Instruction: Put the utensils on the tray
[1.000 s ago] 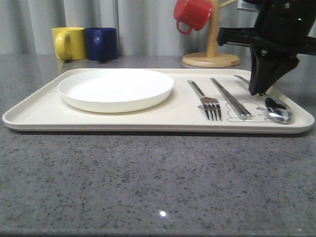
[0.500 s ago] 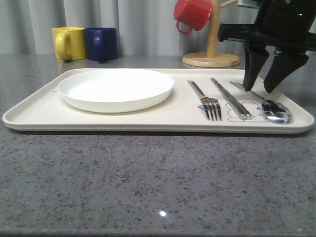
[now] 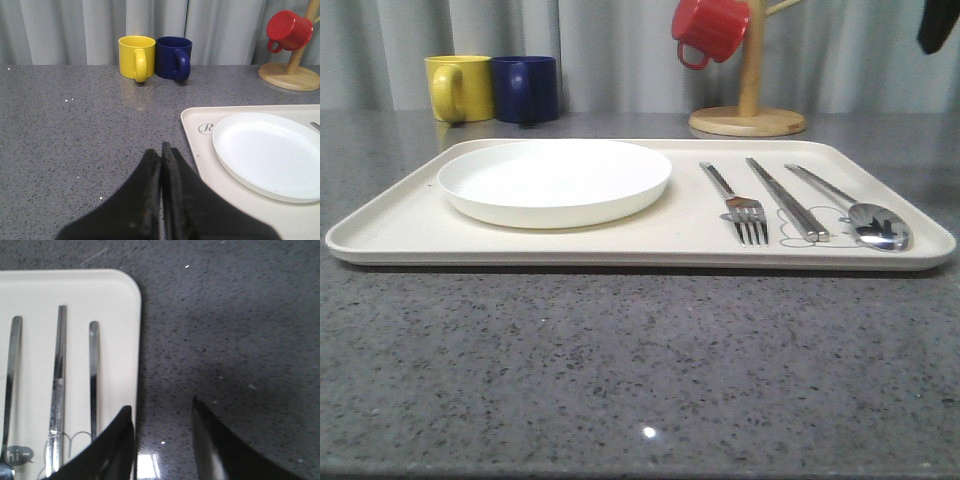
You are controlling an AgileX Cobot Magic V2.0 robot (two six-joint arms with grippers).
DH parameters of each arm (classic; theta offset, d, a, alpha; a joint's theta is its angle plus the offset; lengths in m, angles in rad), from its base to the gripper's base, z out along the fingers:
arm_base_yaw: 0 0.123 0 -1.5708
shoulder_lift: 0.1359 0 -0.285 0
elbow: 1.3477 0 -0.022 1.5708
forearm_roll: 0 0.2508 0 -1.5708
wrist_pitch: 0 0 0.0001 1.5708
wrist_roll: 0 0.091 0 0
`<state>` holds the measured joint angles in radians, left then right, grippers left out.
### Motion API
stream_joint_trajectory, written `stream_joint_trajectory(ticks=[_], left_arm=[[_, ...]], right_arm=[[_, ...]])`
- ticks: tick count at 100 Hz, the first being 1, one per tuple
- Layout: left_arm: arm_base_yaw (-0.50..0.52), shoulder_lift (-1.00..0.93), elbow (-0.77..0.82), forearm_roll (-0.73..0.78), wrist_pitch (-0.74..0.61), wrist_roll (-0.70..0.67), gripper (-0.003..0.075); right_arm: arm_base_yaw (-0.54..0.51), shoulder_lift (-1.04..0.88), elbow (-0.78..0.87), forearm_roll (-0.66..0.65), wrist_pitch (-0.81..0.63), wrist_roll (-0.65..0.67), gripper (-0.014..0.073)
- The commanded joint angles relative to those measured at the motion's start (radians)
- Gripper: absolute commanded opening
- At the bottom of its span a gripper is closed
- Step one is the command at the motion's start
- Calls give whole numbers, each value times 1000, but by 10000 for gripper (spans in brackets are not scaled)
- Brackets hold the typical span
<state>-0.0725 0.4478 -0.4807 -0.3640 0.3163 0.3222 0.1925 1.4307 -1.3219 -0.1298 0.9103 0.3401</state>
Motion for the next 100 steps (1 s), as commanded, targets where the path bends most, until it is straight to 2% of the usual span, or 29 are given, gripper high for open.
stream_joint_trajectory(ticks=[1, 21, 61, 81, 90, 100], left_arm=[[3, 3, -30, -12, -73, -9, -18], [3, 3, -30, -12, -73, -9, -18], [3, 3, -30, -12, -73, -9, -18], [3, 3, -30, -12, -73, -9, -18], [3, 3, -30, -12, -73, -9, -18], [3, 3, -30, -12, -73, -9, -18]], right_arm=[[-34, -103, 22, -38, -52, -10, 300], [-82, -301, 230, -55, -178, -10, 300], [-83, -764, 676, -75, -455, -10, 299], [-83, -978, 793, -65, -546, -9, 296], [-83, -1035, 803, -67, -561, -9, 245], [-83, -1063, 803, -75, -560, -9, 108]])
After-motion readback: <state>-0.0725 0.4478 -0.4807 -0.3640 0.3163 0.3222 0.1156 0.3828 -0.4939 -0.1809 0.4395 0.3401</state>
